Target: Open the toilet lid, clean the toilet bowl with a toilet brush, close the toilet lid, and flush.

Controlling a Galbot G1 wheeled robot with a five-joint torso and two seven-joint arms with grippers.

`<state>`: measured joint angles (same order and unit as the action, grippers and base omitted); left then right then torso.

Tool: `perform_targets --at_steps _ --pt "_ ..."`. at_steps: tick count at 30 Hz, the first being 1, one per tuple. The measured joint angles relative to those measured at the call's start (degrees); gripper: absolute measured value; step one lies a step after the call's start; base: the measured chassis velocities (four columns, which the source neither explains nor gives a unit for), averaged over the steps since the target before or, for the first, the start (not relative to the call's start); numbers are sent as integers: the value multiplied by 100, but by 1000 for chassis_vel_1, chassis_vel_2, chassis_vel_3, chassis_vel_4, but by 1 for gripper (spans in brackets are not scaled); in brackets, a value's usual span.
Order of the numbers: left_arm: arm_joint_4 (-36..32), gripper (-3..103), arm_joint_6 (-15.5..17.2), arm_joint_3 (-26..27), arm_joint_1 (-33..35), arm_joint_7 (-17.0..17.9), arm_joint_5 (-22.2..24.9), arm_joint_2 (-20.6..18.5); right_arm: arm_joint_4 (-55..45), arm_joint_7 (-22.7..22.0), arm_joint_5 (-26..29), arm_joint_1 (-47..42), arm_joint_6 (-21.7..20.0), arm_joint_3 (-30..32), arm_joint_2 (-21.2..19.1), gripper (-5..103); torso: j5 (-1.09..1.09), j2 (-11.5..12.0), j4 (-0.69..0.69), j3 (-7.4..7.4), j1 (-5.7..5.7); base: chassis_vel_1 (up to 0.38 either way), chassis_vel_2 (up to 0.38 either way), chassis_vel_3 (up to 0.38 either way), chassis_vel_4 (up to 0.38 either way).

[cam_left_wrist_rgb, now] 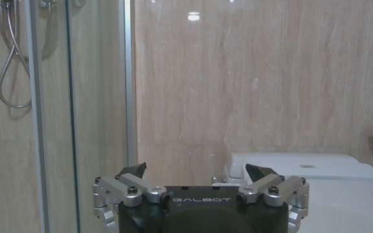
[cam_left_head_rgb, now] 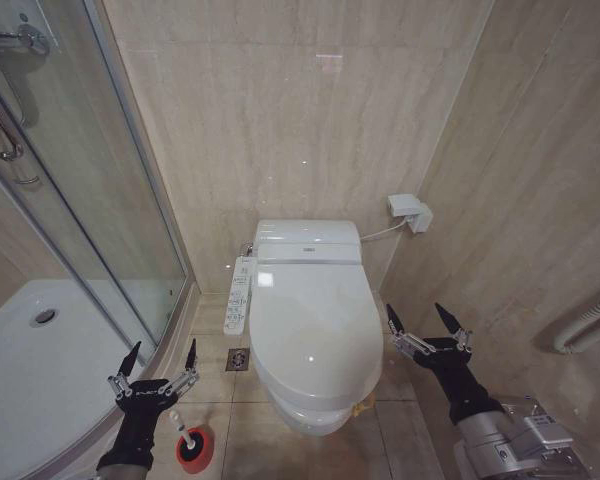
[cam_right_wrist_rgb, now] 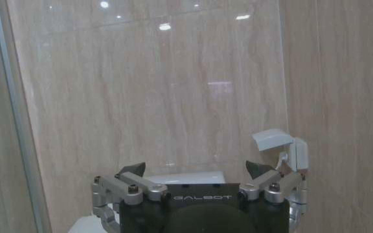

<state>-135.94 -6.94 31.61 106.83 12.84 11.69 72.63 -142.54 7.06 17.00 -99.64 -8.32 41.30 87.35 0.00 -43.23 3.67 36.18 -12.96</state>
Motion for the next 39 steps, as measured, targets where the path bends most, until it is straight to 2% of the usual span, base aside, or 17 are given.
perform_targets --at_steps 39 --pt "0 100 0 0 0 0 0 0 2 -2 3 1 0 0 0 100 0 0 0 0 0 0 0 0 0"
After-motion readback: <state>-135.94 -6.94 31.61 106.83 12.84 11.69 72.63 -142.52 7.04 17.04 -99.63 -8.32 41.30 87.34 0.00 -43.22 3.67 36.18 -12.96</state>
